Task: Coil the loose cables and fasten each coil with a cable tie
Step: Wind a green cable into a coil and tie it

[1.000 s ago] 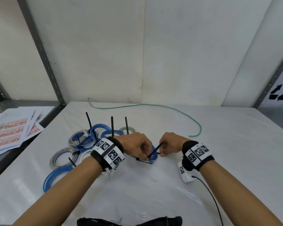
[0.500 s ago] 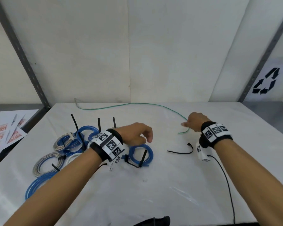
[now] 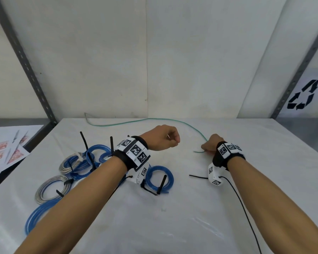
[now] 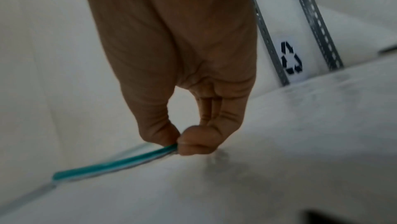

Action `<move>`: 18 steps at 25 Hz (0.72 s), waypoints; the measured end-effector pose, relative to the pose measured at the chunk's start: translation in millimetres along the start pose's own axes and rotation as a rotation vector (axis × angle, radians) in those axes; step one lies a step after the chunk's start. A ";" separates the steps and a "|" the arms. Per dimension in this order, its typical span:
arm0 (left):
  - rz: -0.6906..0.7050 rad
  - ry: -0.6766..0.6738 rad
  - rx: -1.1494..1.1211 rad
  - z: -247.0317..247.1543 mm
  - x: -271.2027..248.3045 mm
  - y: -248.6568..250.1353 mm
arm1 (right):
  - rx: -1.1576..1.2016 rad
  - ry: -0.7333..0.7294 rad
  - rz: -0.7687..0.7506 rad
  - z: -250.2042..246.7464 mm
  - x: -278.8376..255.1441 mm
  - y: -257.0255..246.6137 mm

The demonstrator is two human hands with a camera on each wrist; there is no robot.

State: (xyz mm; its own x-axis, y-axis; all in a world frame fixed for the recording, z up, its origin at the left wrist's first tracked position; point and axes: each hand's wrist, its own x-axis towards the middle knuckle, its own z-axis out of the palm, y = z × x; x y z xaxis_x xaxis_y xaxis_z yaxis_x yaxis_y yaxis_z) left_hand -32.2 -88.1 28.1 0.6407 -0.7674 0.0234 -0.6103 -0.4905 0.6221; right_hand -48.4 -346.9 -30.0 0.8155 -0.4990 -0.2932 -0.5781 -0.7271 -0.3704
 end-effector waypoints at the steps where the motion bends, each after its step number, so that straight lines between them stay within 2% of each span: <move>1: -0.035 0.024 0.021 2.3 2.1 1.4 | 0.185 -0.042 -0.052 -3.0 -7.7 -9.2; 3: -0.086 0.068 0.153 6.1 9.9 7.7 | 0.483 -0.151 -0.198 -16.0 -31.7 -36.4; 4: -0.080 0.087 0.283 8.5 13.2 12.0 | 0.557 -0.217 -0.285 -23.6 -47.0 -50.6; 6: -0.040 0.211 0.562 6.9 14.1 21.9 | 0.501 -0.267 -0.508 -38.3 -73.2 -76.2; 8: -0.043 0.351 0.836 -7.9 5.3 30.9 | 0.318 -0.210 -0.670 -49.5 -88.2 -88.6; 9: -0.045 0.377 0.902 -18.4 -2.8 35.1 | 0.261 -0.167 -0.722 -53.2 -91.5 -92.0; 10: -0.028 0.393 0.872 -31.9 -8.3 31.7 | 0.215 -0.101 -0.771 -55.0 -92.6 -94.3; 11: -0.011 0.411 0.735 -45.5 -15.0 28.7 | 0.183 0.001 -0.814 -55.7 -91.9 -95.1; 12: 0.007 0.416 0.493 -60.4 -22.6 23.7 | 0.178 0.122 -0.848 -55.8 -90.4 -97.3; 13: 0.036 0.446 0.164 -73.6 -28.2 14.7 | 0.244 0.210 -0.875 -53.9 -87.4 -97.5; 14: 0.050 0.504 -0.130 -85.9 -32.9 4.9 | 0.384 0.233 -0.899 -52.9 -85.1 -98.3; 15: 0.049 0.532 -0.292 -93.2 -38.2 -2.5 | 0.596 0.209 -0.911 -51.0 -83.8 -99.0; 16: 0.034 0.512 -0.298 -96.7 -43.7 -8.0 | 0.761 0.180 -0.915 -50.8 -83.9 -99.9; 17: 0.000 0.460 -0.178 -96.4 -47.5 -16.8 | 0.830 0.196 -0.920 -50.0 -84.1 -101.3; 18: -0.044 0.390 -0.003 -92.7 -49.8 -24.3 | 0.796 0.248 -0.933 -49.6 -84.7 -102.8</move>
State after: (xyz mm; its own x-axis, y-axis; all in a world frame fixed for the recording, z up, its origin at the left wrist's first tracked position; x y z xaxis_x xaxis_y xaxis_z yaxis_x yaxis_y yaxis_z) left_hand -6.1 0.3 84.3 0.7956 -0.5308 0.2920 -0.5772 -0.5176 0.6316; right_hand -56.6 -253.2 76.6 0.8566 -0.0854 0.5089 0.4360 -0.4077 -0.8023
